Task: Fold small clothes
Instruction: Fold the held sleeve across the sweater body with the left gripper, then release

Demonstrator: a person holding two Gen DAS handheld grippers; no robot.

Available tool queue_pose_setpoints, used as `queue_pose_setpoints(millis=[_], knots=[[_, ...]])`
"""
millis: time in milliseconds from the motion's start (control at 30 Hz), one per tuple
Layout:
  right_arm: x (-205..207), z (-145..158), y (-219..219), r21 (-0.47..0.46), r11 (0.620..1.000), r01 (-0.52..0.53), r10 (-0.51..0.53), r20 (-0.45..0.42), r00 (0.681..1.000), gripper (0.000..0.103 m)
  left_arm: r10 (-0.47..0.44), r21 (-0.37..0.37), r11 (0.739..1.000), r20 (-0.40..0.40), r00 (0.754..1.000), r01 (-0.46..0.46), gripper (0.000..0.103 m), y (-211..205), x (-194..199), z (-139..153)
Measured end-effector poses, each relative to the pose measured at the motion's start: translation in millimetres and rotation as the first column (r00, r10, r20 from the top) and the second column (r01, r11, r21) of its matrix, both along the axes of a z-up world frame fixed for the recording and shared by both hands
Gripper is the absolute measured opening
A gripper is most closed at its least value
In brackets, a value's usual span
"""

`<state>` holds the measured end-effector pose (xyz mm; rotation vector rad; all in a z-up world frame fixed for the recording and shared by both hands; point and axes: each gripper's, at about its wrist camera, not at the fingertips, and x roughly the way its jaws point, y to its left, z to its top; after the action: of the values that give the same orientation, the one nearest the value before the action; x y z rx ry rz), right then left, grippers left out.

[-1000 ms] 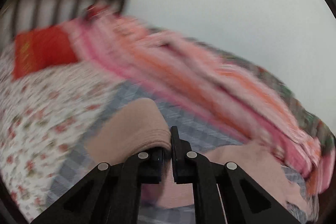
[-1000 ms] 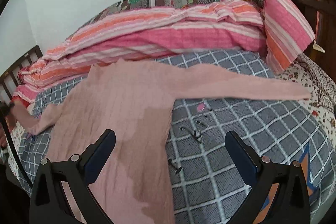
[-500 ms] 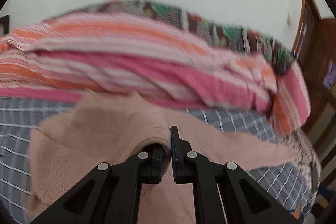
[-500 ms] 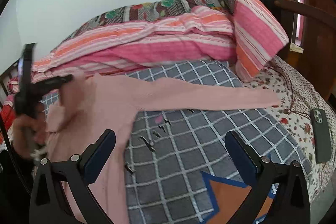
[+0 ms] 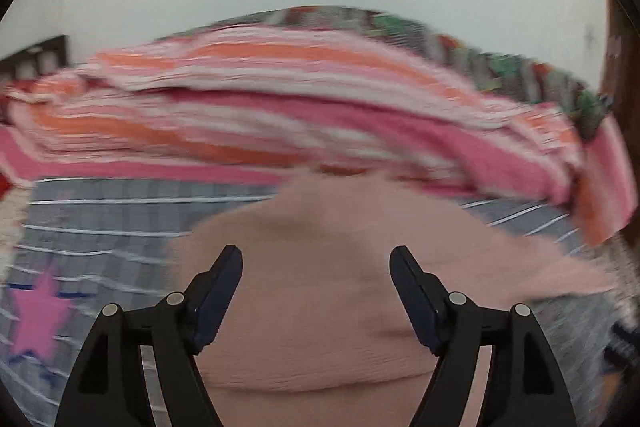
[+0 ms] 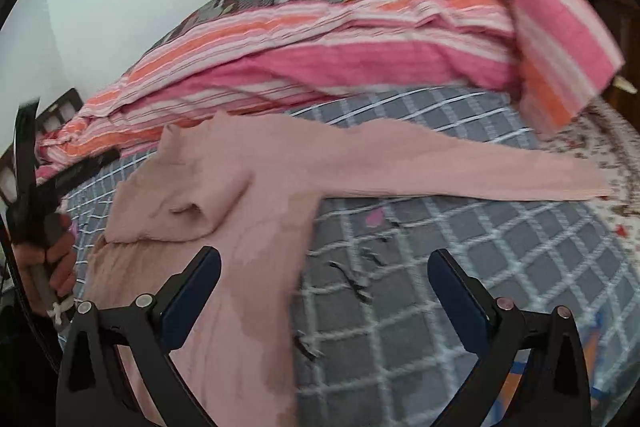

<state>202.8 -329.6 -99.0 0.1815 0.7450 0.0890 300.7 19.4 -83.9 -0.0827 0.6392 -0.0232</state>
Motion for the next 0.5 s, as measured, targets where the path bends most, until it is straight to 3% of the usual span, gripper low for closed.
queue_pose_setpoints(millis=[100,267,333,400,500], knots=[[18,-9,20,0.011,0.999,-0.049,0.049,-0.016,0.999,0.095,0.061,-0.012,0.998,-0.092,0.994,-0.062,0.075,49,-1,-24],[52,-21,58,0.008,0.991,-0.135,0.135,-0.065,0.989,0.08,0.038,-0.191,0.978,-0.217,0.975,-0.081,0.069,96,10,-65],[64,-25,74,0.001,0.986,-0.169,0.168,-0.092,0.982,0.078,0.019,-0.25,0.965,-0.245,0.969,-0.082,0.055,102,17,-76],[70,-29,88,-0.019,0.98,-0.196,0.193,-0.108,0.975,0.078,0.015,-0.262,0.961,-0.263,0.965,-0.087,0.047,100,24,-83],[80,-34,108,-0.064,0.972,-0.228,0.219,-0.124,0.968,0.078,0.001,-0.206,0.977,-0.238,0.971,-0.052,0.015,87,28,-83]])
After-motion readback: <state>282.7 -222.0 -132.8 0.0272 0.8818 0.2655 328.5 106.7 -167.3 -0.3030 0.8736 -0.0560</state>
